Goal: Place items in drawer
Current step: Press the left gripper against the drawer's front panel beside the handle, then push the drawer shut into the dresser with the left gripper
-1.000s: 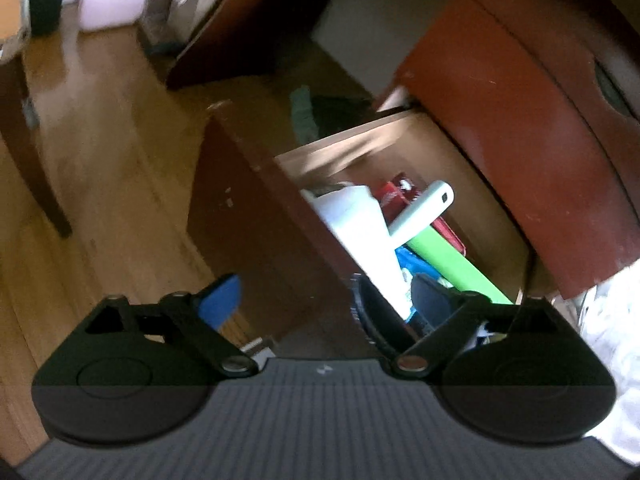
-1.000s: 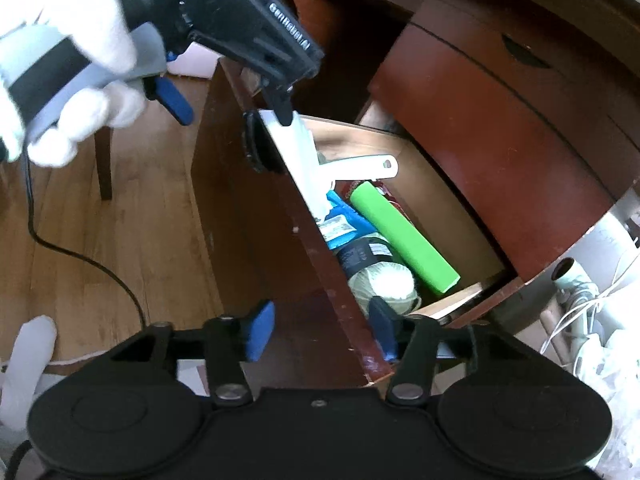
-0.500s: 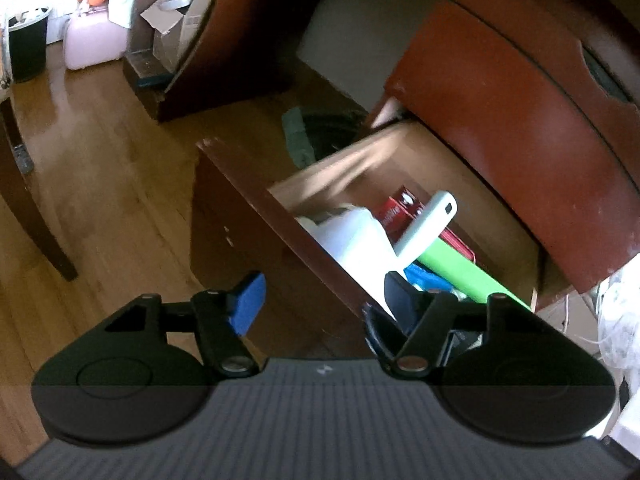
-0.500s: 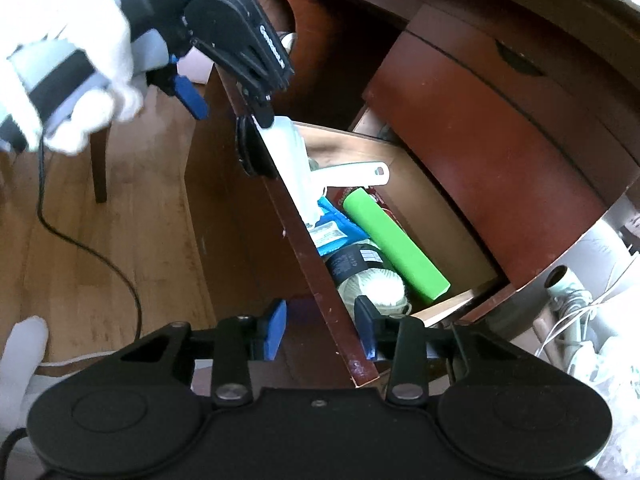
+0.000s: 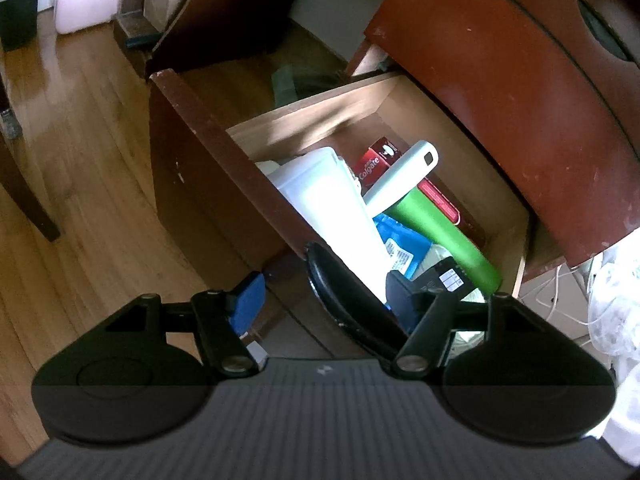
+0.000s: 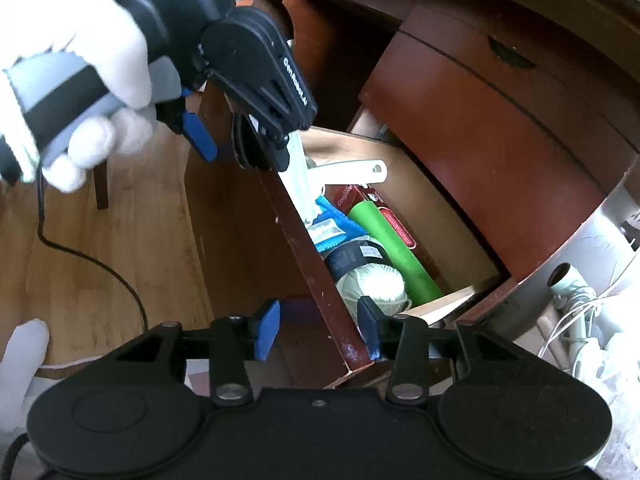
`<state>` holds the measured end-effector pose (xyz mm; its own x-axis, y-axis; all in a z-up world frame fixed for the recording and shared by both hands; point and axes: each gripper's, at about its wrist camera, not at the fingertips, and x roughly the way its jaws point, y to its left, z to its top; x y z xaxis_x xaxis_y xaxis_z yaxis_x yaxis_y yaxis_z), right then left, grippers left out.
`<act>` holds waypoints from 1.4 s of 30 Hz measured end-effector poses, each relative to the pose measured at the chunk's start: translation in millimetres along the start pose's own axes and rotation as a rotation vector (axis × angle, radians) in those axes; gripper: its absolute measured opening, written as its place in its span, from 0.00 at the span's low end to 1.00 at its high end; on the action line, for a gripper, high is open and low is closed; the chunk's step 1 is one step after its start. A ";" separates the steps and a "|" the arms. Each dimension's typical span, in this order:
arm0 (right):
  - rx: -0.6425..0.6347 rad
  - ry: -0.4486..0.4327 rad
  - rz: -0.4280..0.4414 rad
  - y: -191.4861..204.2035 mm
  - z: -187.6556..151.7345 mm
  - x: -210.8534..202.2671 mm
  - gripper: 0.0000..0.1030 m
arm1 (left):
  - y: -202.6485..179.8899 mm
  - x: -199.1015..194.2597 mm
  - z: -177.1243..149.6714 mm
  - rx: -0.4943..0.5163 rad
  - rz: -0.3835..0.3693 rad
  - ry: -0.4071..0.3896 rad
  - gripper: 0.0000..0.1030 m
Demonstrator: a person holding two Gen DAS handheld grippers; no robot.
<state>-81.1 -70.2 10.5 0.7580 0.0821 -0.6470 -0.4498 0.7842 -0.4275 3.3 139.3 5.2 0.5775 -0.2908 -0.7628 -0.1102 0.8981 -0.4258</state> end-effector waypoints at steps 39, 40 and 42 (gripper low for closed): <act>0.064 0.122 -0.197 -24.1 24.9 36.0 0.50 | -53.6 31.7 5.1 0.174 0.046 -0.179 0.74; 0.048 0.124 -0.221 -21.6 27.4 36.0 0.50 | -56.0 34.9 6.4 0.201 0.043 -0.180 0.77; 0.018 0.105 -0.260 -18.0 33.0 34.8 0.50 | -57.1 40.0 10.0 0.216 0.028 -0.177 0.78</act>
<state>-31.0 -61.2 16.5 0.7932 -0.1872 -0.5794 -0.2372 0.7813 -0.5773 40.9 79.6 3.8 0.7109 -0.2194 -0.6682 0.0355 0.9601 -0.2775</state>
